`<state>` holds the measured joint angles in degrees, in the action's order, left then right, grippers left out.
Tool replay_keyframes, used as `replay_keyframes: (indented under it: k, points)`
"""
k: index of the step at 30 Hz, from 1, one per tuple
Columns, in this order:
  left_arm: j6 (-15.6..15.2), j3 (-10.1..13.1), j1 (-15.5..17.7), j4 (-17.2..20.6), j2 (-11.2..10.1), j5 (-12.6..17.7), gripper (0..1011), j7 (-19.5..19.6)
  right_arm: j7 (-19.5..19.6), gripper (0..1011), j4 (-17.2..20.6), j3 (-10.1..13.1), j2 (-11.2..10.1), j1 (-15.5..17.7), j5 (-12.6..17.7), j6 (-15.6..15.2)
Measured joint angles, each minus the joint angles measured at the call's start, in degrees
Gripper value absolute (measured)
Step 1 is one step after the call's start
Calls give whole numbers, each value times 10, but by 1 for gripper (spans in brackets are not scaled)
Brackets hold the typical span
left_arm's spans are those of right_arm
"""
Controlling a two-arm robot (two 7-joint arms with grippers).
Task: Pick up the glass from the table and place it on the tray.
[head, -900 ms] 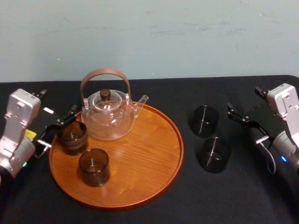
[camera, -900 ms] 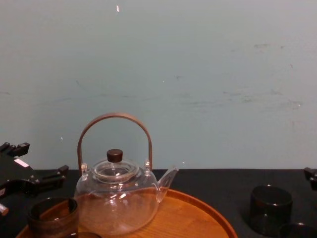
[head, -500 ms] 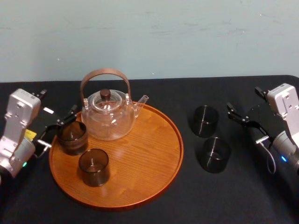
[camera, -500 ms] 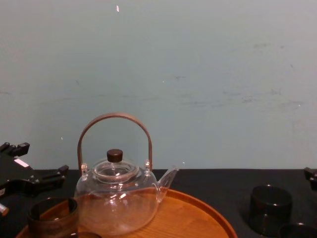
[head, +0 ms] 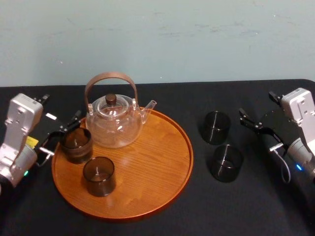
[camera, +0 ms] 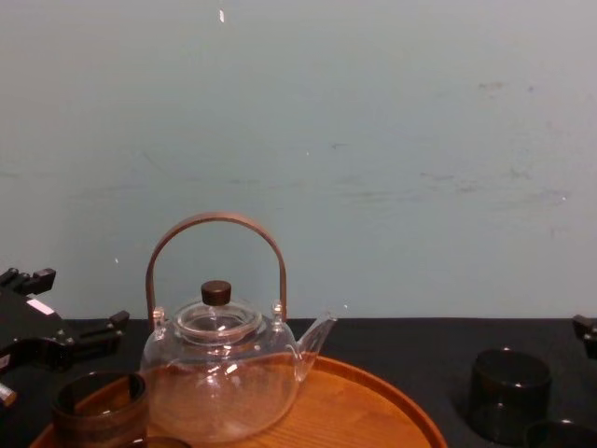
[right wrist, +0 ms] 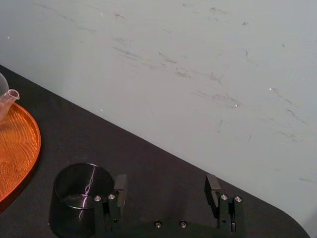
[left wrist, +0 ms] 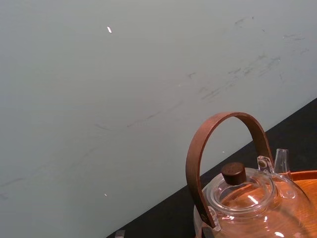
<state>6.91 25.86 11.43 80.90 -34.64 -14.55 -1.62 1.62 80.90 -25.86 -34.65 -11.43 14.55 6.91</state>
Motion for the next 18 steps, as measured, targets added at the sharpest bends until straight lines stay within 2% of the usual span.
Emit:
replay_keyframes:
  k: [15, 18]
  points:
    - [0, 0, 0, 0, 0, 0, 1001, 0, 0, 1002, 0, 0, 0, 0, 0, 0]
    - [0, 0, 0, 0, 0, 0, 1001, 0, -10, 1002, 1, 3, 0, 2, 2, -1]
